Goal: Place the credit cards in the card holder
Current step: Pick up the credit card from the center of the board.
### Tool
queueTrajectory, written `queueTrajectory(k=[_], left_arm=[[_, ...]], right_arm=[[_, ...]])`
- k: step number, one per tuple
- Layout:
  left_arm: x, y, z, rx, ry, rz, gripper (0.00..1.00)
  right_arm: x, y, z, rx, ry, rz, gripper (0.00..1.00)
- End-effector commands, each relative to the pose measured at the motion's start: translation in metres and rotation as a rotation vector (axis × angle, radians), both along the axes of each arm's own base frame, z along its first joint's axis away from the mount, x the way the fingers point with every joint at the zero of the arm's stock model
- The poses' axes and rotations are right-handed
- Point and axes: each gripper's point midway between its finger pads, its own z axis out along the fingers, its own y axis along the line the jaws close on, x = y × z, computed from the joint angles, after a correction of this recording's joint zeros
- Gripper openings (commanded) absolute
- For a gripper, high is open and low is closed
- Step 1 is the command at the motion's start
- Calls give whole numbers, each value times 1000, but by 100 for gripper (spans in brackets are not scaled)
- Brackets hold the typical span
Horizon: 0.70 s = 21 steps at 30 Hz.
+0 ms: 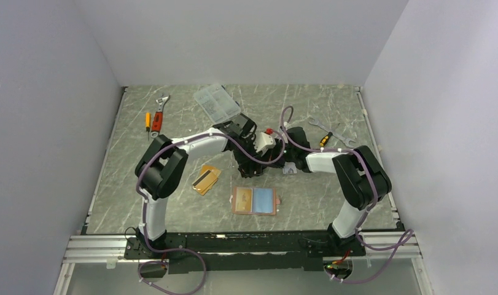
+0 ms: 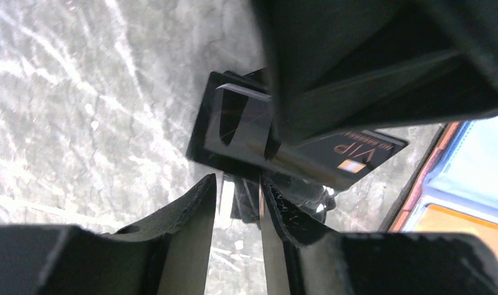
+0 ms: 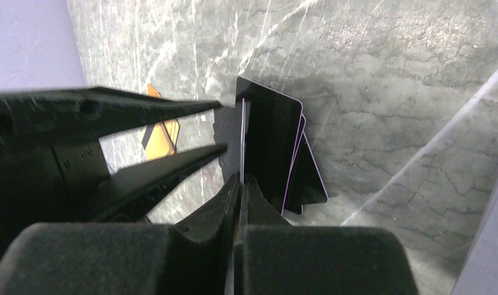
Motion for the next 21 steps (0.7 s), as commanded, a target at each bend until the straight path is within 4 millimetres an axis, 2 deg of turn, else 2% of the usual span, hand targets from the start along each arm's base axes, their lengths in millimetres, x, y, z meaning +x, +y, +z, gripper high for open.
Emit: queueTrajectory(k=[1, 4, 5, 6, 7, 13, 18, 21], left_arm=[[21, 8, 60, -116, -44, 76, 40], [30, 17, 95, -183, -55, 115, 49], [31, 19, 104, -208, -38, 131, 59], [31, 20, 113, -249, -2, 139, 94], [30, 21, 121, -297, 44, 150, 99], [10, 16, 150, -599, 346, 154, 99], [-4, 16, 149, -729, 508, 215, 100], [-14, 14, 152, -803, 585, 234, 99]], right_arm=[[7, -3, 25, -11, -91, 8, 0], [6, -3, 35, 7, -124, 25, 0], [6, -3, 39, 13, -138, 30, 0], [6, -2, 43, 20, -158, 39, 0], [5, -2, 48, 29, -176, 50, 0], [2, 1, 88, 85, -340, 98, 0], [-7, -3, 125, 163, -523, 86, 0], [-8, -2, 142, 189, -573, 87, 0]])
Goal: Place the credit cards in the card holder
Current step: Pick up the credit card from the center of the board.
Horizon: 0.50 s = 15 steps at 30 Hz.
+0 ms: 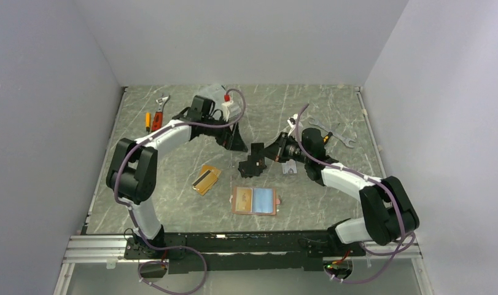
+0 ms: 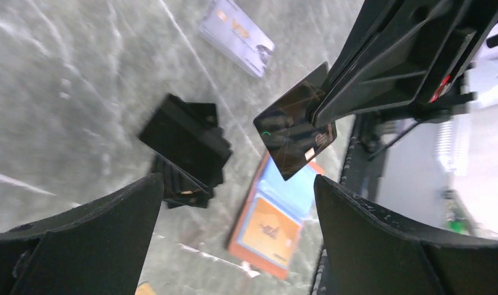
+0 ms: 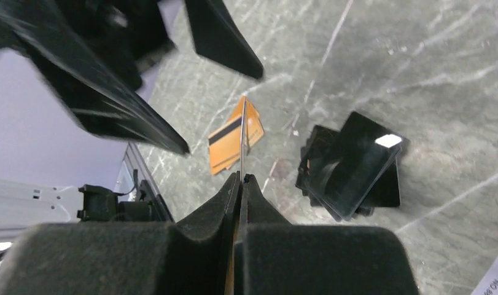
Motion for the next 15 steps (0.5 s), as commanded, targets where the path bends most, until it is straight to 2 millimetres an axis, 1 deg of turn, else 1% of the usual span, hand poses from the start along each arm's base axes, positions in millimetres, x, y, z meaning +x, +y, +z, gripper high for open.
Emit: queueTrajectory(k=[1, 4, 7, 12, 15], left_arm=[[-25, -16, 41, -235, 93, -40, 99], [-32, -18, 54, -311, 113, -36, 91], [-40, -20, 62, -350, 149, -57, 84], [-43, -21, 61, -370, 172, -76, 72], [-44, -22, 60, -382, 185, -87, 68]], right_arm=[[8, 5, 51, 85, -202, 22, 0], [10, 9, 61, 123, -208, 32, 0], [13, 14, 66, 154, -191, 38, 0], [16, 21, 73, 205, -186, 62, 0], [17, 23, 76, 228, -183, 65, 0]])
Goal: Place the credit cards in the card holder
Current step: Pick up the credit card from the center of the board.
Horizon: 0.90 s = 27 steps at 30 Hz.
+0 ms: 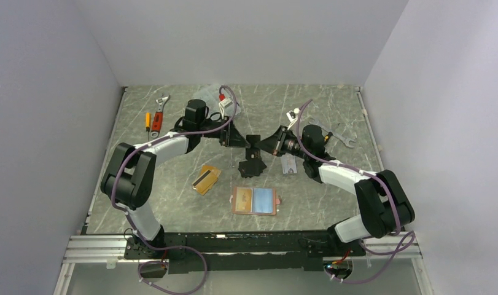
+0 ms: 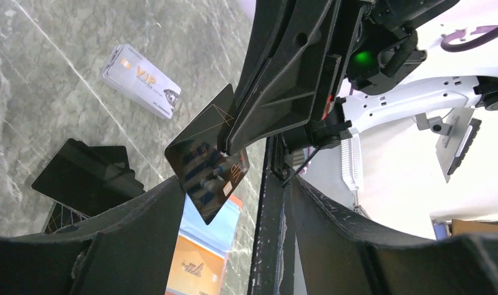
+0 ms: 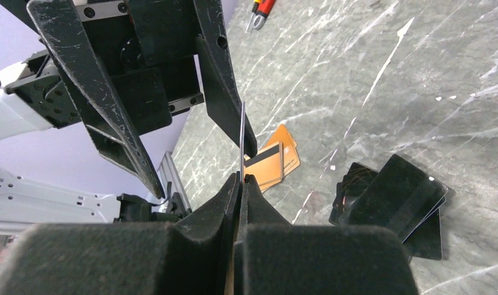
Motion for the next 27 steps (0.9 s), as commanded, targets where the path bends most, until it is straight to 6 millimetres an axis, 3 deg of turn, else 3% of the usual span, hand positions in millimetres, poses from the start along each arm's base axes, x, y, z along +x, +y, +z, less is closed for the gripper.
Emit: queueTrajectory(k=[1, 6, 9, 18, 24, 27], left_arm=[[-8, -3, 23, -76, -35, -57, 67], [-8, -3, 24, -79, -40, -59, 62], [-8, -3, 24, -84, -36, -64, 51], [-10, -5, 23, -94, -21, -80, 32], [-11, -9, 24, -102, -17, -110, 31], [-9, -10, 25, -101, -23, -118, 23]], right_arm=[[8, 8, 39, 97, -98, 27, 0], [9, 8, 39, 96, -99, 21, 0], [9, 7, 38, 90, -99, 17, 0], [10, 10, 34, 93, -77, 21, 0], [0, 18, 29, 88, -57, 86, 0], [-11, 20, 26, 88, -46, 126, 0]])
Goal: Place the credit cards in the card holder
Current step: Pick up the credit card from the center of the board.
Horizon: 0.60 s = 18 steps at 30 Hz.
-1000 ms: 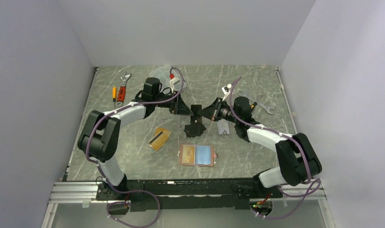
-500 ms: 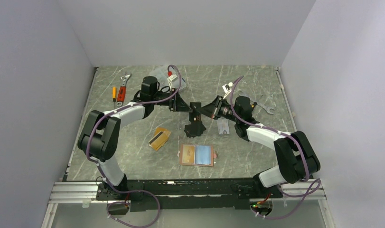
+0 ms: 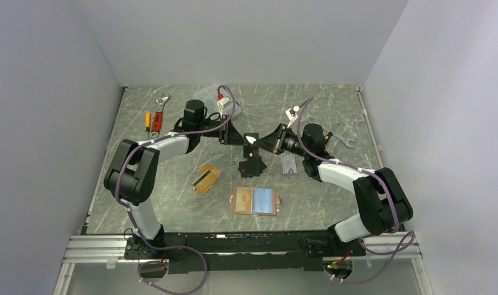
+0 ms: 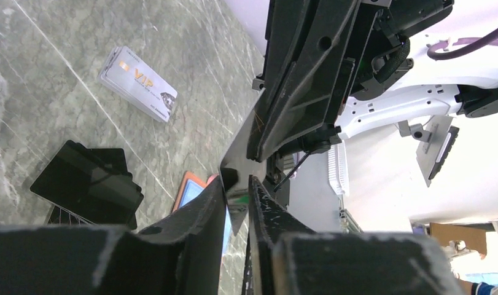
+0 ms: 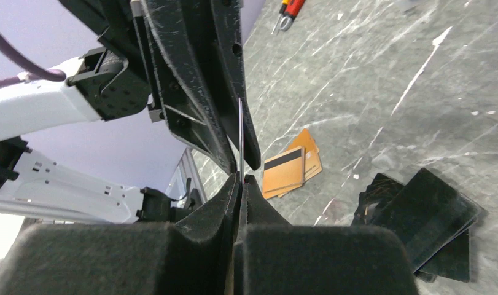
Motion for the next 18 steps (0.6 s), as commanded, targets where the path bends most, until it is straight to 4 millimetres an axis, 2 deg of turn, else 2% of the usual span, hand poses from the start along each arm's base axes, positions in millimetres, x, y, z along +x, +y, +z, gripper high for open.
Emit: queueTrajectory(k=[1, 3, 7, 14, 18], left_arm=[[-16, -12, 23, -56, -65, -121, 20], [-14, -12, 24, -60, -64, -126, 16], [-13, -12, 24, -64, -61, -133, 14], [-13, -12, 31, -72, -71, -139, 16], [-14, -12, 29, -71, -61, -142, 18]], right_arm=[[-14, 12, 10, 18, -37, 88, 0], [-20, 13, 6, 18, -23, 108, 0], [-28, 11, 4, 15, -14, 124, 0], [-29, 13, -7, -32, 12, 141, 0], [-28, 19, -5, -30, 7, 159, 6]])
